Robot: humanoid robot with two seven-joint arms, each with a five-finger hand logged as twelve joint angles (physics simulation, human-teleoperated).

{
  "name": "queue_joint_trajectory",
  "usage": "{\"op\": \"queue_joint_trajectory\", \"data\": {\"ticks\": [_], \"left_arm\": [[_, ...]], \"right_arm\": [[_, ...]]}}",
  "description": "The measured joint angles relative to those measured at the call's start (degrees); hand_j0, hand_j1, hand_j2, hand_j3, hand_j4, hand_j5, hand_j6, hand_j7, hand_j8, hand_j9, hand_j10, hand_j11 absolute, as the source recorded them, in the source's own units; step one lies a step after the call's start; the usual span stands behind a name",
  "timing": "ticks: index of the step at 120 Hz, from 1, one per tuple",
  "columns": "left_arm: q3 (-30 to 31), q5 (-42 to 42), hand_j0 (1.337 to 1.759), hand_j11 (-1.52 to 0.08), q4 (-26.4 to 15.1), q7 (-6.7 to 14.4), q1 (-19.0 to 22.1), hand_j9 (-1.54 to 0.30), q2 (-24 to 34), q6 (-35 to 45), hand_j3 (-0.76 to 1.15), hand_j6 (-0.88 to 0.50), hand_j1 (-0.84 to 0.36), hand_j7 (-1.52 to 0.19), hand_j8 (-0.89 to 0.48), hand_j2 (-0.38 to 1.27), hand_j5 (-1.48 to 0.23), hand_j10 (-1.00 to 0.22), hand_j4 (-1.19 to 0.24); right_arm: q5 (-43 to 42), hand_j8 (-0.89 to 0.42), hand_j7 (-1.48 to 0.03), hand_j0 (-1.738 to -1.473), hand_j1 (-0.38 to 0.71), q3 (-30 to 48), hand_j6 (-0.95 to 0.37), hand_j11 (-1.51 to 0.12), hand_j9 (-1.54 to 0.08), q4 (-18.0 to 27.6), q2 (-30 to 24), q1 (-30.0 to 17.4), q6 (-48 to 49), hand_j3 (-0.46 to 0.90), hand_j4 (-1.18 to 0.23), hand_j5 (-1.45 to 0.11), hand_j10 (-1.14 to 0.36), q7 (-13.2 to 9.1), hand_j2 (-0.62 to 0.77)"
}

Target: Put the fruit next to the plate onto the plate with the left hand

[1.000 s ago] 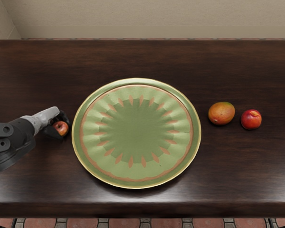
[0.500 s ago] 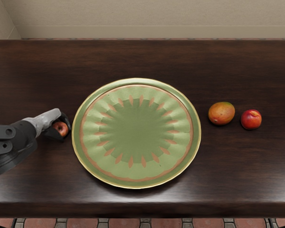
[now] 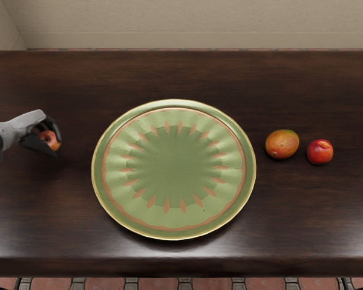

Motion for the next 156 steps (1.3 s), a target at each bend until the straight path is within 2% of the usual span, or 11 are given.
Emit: {"op": "queue_joint_trajectory", "data": {"ticks": [13,32,71,76,91,104,109,127,128,136,156], "left_arm": [[-3.9,-4.4,1.643,-1.19,-0.2,-1.9,-2.0,-1.17,1.3,-6.7,0.01,-0.30,-0.40,-1.17,-0.29,0.33,-1.17,-0.60,-0.81],[-8.9,-11.9,1.643,-1.19,-0.3,-4.2,-2.4,-1.18,0.6,-16.7,0.01,-0.32,-0.38,-1.17,-0.31,0.31,-1.18,-0.62,-0.81],[-11.4,-17.5,1.647,-1.18,-0.4,-4.8,-6.1,-1.16,-9.2,-26.6,0.00,-0.33,-0.33,-1.15,-0.33,0.24,-1.19,-0.75,-0.81],[-11.4,-17.7,1.647,-1.18,-0.4,-4.8,-6.5,-1.16,-10.8,-27.5,0.00,-0.33,-0.36,-1.15,-0.33,0.30,-1.19,-0.76,-0.80],[-11.3,-17.4,1.647,-1.18,-0.3,-4.5,-8.0,-1.17,-14.6,-28.8,0.00,-0.31,-0.38,-1.16,-0.31,0.31,-1.19,-0.79,-0.78],[-11.1,-13.6,1.646,-1.18,-0.2,-4.3,-8.0,-1.17,-18.3,-28.6,0.00,-0.31,-0.39,-1.15,-0.30,0.36,-1.19,-0.81,-0.79],[-10.9,-11.7,1.646,-1.18,-0.2,-4.3,-8.0,-1.17,-19.2,-28.1,0.00,-0.33,-0.35,-1.15,-0.31,0.30,-1.19,-0.82,-0.79],[-10.3,-6.3,1.648,-1.18,0.0,-4.3,-7.7,-1.17,-20.8,-25.8,0.00,-0.32,-0.38,-1.14,-0.31,0.35,-1.19,-0.85,-0.82],[-10.3,-6.1,1.648,-1.17,0.0,-4.3,-7.7,-1.17,-20.8,-25.7,0.00,-0.32,-0.39,-1.14,-0.30,0.47,-1.19,-0.85,-0.82],[-10.2,-5.2,1.648,-1.17,-0.1,-4.3,-7.7,-1.17,-21.3,-25.1,0.00,-0.34,-0.37,-1.14,-0.33,0.40,-1.19,-0.88,-0.83],[-10.1,-4.7,1.650,-1.17,0.0,-4.3,-7.7,-1.17,-21.5,-24.5,0.00,-0.35,-0.36,-1.13,-0.33,0.41,-1.20,-0.87,-0.84]], "right_arm": [[0.0,-0.03,-0.04,-1.658,-0.31,0.0,-0.03,-0.04,-0.04,0.0,0.0,0.0,0.0,0.00,-0.03,-0.04,-0.03,0.0,-0.01],[0.0,-0.03,-0.04,-1.658,-0.31,0.0,-0.03,-0.04,-0.04,0.0,0.0,0.0,0.0,0.00,-0.03,-0.04,-0.03,0.0,-0.01],[0.0,-0.03,-0.04,-1.658,-0.31,0.0,-0.03,-0.04,-0.04,0.0,0.0,0.0,0.0,0.00,-0.03,-0.04,-0.03,0.0,-0.01],[0.0,-0.03,-0.04,-1.658,-0.31,0.0,-0.03,-0.04,-0.04,0.0,0.0,0.0,0.0,0.00,-0.03,-0.04,-0.03,0.0,-0.01],[0.0,-0.03,-0.04,-1.658,-0.31,0.0,-0.03,-0.04,-0.04,0.0,0.0,0.0,0.0,0.00,-0.03,-0.04,-0.03,0.0,-0.01],[0.0,-0.03,-0.04,-1.658,-0.31,0.0,-0.03,-0.04,-0.04,0.0,0.0,0.0,0.0,0.00,-0.03,-0.04,-0.03,0.0,-0.01],[0.0,-0.03,-0.04,-1.658,-0.31,0.0,-0.03,-0.04,-0.04,0.0,0.0,0.0,0.0,0.00,-0.03,-0.04,-0.03,0.0,-0.01],[0.0,-0.03,-0.04,-1.658,-0.31,0.0,-0.03,-0.04,-0.04,0.0,0.0,0.0,0.0,0.00,-0.03,-0.04,-0.03,0.0,-0.01],[0.0,-0.03,-0.04,-1.658,-0.31,0.0,-0.03,-0.04,-0.04,0.0,0.0,0.0,0.0,0.00,-0.03,-0.04,-0.03,0.0,-0.01],[0.0,-0.03,-0.04,-1.658,-0.31,0.0,-0.03,-0.04,-0.04,0.0,0.0,0.0,0.0,0.00,-0.03,-0.04,-0.03,0.0,-0.01],[0.0,-0.03,-0.04,-1.658,-0.31,0.0,-0.03,-0.04,-0.04,0.0,0.0,0.0,0.0,0.00,-0.03,-0.04,-0.03,0.0,-0.01]]}}
